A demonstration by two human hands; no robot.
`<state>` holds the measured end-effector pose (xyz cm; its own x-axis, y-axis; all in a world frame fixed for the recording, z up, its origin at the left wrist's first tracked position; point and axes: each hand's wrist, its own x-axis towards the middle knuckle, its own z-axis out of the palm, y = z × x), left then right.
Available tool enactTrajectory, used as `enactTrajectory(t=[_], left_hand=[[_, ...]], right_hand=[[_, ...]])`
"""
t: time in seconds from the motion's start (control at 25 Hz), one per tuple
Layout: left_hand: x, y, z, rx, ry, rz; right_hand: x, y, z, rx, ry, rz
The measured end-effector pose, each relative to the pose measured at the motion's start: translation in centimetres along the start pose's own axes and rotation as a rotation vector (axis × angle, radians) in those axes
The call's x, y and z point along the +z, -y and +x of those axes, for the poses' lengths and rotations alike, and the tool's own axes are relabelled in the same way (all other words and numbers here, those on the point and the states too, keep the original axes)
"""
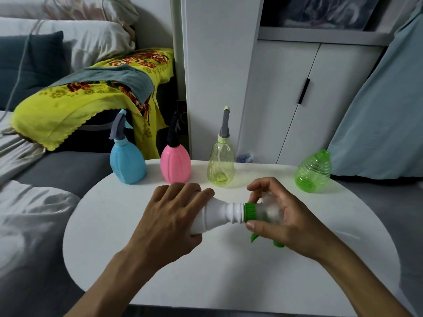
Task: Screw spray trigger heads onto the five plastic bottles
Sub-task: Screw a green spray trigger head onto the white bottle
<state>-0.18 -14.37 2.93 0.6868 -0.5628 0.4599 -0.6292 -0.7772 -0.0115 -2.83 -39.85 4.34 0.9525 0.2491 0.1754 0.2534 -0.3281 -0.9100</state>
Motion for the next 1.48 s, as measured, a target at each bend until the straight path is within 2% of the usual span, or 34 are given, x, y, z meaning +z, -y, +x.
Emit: enactTrajectory(t=[0.4,0.52,0.56,0.64,0.72,0.84,0.92,1.0,1.12,1.32,1.48], left_hand=[[0.0,0.2,0.1,0.018,-0.002,-0.013],[-0.1,-0.3,0.0,0.0,0.058,-0.079],[-0.2,-0.5,0.0,-0.023,0.086,-0.14],[-0.8,-0.9,0.2,-0.126,0.155,-0.405],[-1.5,-1.3,0.7,-0.269,0.294,-0.826],[-2.1,-2.1,1.2,-0.411,0.505,-1.381],[-2.2,-2.6,1.4,-0.429,0.644,-1.568],[-1.7,-2.9,1.4,-0.413,0.676,-1.639],[-1.2,-2.9,1.5,-0.427,0.578,-1.545],[-0.7,-3.3,1.8,-0.343,0.439,-1.306],[0.0,-4.1,1.5,-0.363,0.344,-0.827]], right_hand=[[-0.3,0.1,0.0,0.043,-0.009,-0.008],[-0.8,0.0,0.2,0.062,0.016,-0.026],[-1.1,0.0,0.3,0.085,0.004,0.056],[-2.1,0.0,0.6,0.197,0.004,0.499],[-2.2,0.2,0.8,0.234,0.032,0.954],[-0.1,-0.1,0.9,0.128,0.044,1.155],[1.4,-0.2,1.0,0.115,0.022,1.216],[2.0,0.1,1.1,0.109,-0.042,1.243],[2.1,0.5,1.4,0.107,-0.191,1.124],[1.9,1.0,1.5,-0.001,-0.281,0.958],[2.4,0.6,1.2,0.034,-0.38,0.871]])
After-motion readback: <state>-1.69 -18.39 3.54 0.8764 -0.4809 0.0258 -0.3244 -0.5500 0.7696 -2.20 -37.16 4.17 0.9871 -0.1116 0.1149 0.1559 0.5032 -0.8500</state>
